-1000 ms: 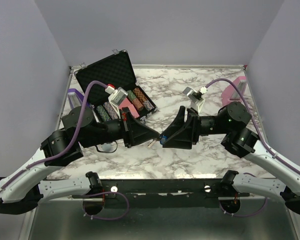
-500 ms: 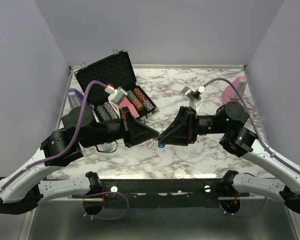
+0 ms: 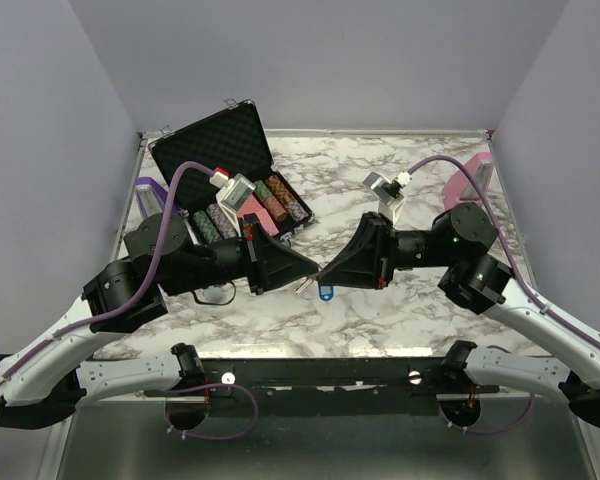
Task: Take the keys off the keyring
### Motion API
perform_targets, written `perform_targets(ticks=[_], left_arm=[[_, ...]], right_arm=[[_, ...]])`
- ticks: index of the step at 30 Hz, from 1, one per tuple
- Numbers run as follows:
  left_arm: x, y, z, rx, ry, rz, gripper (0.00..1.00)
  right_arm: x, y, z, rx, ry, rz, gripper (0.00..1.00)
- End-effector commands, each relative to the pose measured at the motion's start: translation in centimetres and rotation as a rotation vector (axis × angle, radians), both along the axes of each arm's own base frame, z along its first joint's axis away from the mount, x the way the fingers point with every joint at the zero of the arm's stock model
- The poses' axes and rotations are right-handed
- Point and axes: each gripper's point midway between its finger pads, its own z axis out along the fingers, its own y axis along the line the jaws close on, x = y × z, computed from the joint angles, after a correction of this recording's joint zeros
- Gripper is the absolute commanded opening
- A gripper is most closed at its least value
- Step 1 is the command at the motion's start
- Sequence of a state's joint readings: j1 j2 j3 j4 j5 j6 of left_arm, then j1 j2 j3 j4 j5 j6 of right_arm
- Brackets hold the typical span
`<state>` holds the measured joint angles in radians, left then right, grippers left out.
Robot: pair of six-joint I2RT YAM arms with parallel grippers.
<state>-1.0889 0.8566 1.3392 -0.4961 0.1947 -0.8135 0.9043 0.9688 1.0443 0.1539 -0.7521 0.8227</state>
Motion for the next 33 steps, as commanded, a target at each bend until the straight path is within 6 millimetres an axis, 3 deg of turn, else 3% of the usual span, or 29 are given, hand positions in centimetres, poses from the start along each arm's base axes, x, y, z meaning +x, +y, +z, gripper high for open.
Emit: perform_targets(ticks=[1,4,10,13,19,33], left_arm=[[-0.1,0.1,0.4,-0.019,-0.005,0.001,0.0],[-0.2,0.0,0.3,-0.016,-0.004,-0.005,0.0],[-0.3,-0.1,0.4,-0.02,-0.006,-0.014,0.39],[-0.3,-0.2,0.3,-0.021,-0.008,-0.017,0.48],[-0.5,-0.7,0.2,-0.026,-0.006,-0.04,0.45],[-0.4,-1.4,-0.5,-0.009,0.0,-0.054,0.13]], right_arm=[[-0.1,0.0,0.2,0.023,-0.02,-0.002,0.08],[0.1,0.0,0.1,0.021,-0.02,-0.005,0.01],[0.0,0.0,0.1,0.02,-0.017,-0.003,0.01],[0.0,0.0,0.2,0.019,-0.017,-0.002,0.01],[0.0,0.0,0.2,0.02,-0.016,-0.004,0.01],[-0.2,-0.1,0.4,0.025,-0.021,-0.002,0.01]])
